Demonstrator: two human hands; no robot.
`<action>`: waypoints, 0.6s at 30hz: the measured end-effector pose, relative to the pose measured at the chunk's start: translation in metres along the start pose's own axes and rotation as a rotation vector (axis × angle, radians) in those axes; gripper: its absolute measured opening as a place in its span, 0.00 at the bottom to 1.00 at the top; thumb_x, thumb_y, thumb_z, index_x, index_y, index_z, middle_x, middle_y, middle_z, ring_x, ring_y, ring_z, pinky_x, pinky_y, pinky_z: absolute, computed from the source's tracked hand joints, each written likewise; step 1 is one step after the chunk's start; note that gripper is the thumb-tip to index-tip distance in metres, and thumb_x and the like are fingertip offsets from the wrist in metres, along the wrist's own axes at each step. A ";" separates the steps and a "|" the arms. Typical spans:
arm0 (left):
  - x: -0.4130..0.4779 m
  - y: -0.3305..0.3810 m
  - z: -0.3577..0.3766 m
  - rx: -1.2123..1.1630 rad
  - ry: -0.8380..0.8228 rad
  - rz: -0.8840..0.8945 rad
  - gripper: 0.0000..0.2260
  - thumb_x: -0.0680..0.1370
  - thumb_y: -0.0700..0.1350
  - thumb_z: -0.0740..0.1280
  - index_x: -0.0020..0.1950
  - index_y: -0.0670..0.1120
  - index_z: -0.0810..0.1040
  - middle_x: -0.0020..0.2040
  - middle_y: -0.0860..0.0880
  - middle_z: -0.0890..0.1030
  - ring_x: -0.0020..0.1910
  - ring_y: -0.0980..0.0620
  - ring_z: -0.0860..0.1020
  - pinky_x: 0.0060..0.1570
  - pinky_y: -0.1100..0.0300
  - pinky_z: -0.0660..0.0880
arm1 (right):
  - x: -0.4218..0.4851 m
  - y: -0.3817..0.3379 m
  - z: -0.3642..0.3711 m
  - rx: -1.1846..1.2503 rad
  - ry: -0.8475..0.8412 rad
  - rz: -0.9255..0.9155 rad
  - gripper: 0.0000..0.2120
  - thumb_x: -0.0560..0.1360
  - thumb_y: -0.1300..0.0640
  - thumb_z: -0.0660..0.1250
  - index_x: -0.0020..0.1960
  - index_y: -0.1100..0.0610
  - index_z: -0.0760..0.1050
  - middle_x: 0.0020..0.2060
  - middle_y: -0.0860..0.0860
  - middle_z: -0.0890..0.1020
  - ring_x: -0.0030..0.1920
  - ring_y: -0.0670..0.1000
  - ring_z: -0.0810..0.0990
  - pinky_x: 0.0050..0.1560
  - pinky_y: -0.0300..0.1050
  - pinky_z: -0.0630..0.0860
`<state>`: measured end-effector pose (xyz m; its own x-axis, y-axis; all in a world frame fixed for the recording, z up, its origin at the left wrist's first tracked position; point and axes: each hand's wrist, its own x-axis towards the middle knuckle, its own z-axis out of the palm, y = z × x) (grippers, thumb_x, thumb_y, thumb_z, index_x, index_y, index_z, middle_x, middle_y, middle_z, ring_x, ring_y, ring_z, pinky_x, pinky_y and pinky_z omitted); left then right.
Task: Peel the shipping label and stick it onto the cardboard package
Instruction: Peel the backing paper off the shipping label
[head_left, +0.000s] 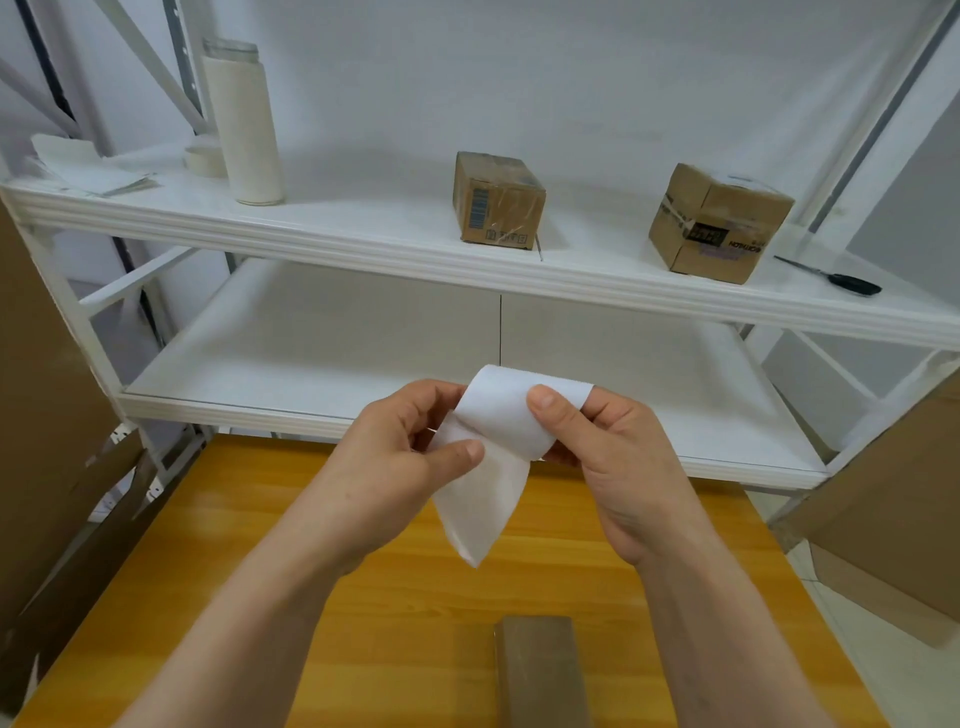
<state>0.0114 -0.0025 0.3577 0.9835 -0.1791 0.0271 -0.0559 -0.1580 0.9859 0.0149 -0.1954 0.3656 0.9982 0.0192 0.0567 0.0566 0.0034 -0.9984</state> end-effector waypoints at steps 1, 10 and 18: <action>0.000 0.000 0.001 -0.015 0.008 0.002 0.14 0.77 0.38 0.71 0.57 0.56 0.81 0.51 0.56 0.87 0.51 0.54 0.84 0.56 0.53 0.80 | 0.000 0.000 0.000 0.001 -0.012 0.003 0.17 0.70 0.47 0.71 0.54 0.55 0.85 0.49 0.54 0.88 0.54 0.58 0.85 0.57 0.53 0.81; 0.003 -0.002 0.004 -0.062 0.048 0.007 0.12 0.76 0.37 0.72 0.55 0.51 0.82 0.50 0.53 0.87 0.49 0.55 0.85 0.51 0.55 0.80 | -0.001 0.001 -0.002 -0.016 -0.126 -0.011 0.17 0.64 0.54 0.77 0.52 0.57 0.86 0.49 0.54 0.88 0.55 0.56 0.86 0.59 0.53 0.81; 0.002 -0.001 0.004 -0.051 0.039 0.001 0.24 0.76 0.38 0.73 0.67 0.57 0.73 0.48 0.49 0.87 0.49 0.50 0.86 0.55 0.47 0.81 | -0.001 -0.001 -0.003 0.031 -0.071 -0.036 0.14 0.70 0.57 0.74 0.54 0.58 0.85 0.49 0.54 0.88 0.51 0.52 0.86 0.49 0.44 0.82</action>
<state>0.0128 -0.0070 0.3563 0.9894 -0.1413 0.0334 -0.0489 -0.1079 0.9930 0.0137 -0.1984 0.3661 0.9916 0.0896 0.0932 0.0903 0.0367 -0.9952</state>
